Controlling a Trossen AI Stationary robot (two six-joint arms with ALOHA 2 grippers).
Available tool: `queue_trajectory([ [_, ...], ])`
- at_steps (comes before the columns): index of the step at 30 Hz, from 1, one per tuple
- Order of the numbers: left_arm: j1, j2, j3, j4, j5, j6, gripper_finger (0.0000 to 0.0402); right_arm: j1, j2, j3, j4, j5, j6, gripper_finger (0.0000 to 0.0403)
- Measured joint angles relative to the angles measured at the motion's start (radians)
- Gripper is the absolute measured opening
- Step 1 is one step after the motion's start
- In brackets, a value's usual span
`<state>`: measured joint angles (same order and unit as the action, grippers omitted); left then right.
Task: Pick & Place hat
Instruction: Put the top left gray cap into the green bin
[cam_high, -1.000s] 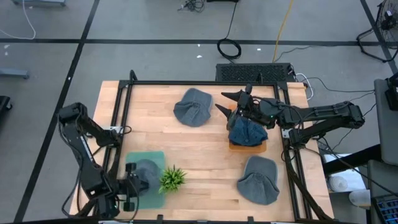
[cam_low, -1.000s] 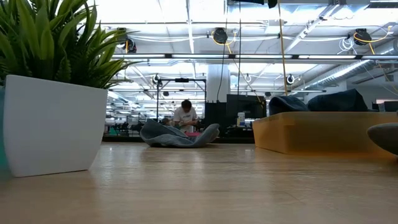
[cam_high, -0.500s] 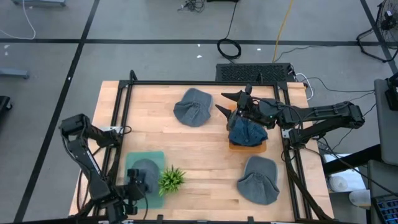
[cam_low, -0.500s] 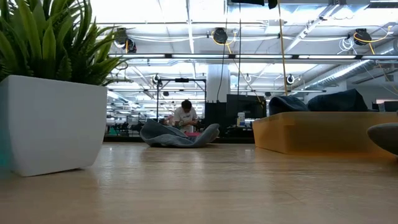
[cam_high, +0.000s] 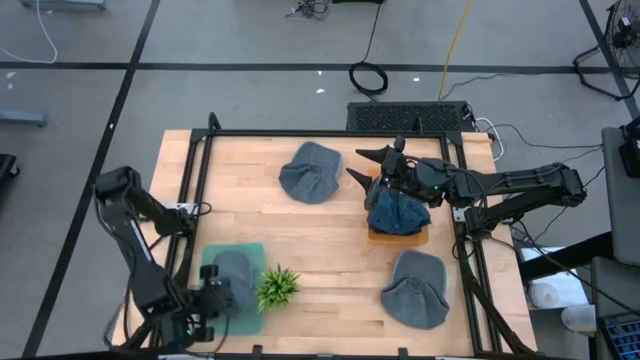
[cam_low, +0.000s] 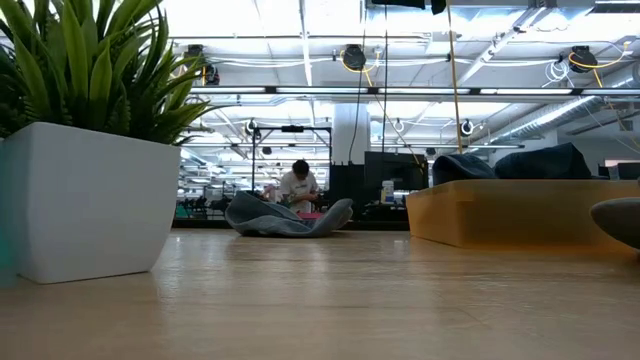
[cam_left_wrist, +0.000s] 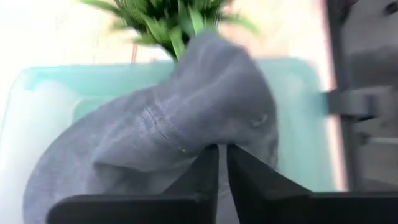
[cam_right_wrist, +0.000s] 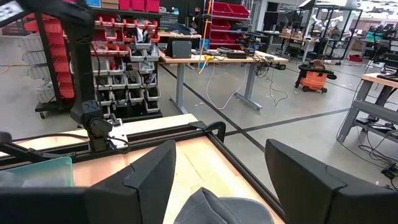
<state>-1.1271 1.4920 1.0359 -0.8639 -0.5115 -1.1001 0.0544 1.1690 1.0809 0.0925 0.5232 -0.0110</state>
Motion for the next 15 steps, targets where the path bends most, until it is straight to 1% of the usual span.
queue_trajectory([
  [6, 0.004, -0.147, 0.000, -0.001, 0.016, -0.022, 0.0086, 0.000, 0.000, 0.000, 0.000, 0.000, 0.000, 0.0238],
  [10, 0.005, -0.202, 0.001, -0.001, 0.016, -0.038, 0.0106, 0.000, 0.000, 0.000, 0.000, 0.000, 0.000, 0.0238],
  [12, 0.007, -0.218, 0.001, 0.000, -0.021, -0.037, 0.0115, 0.000, 0.000, 0.000, 0.000, 0.000, 0.000, 0.0238],
  [15, 0.035, -0.217, 0.002, 0.002, -0.110, -0.019, 0.0126, 0.000, 0.000, 0.000, 0.000, 0.000, 0.000, 0.0238],
])
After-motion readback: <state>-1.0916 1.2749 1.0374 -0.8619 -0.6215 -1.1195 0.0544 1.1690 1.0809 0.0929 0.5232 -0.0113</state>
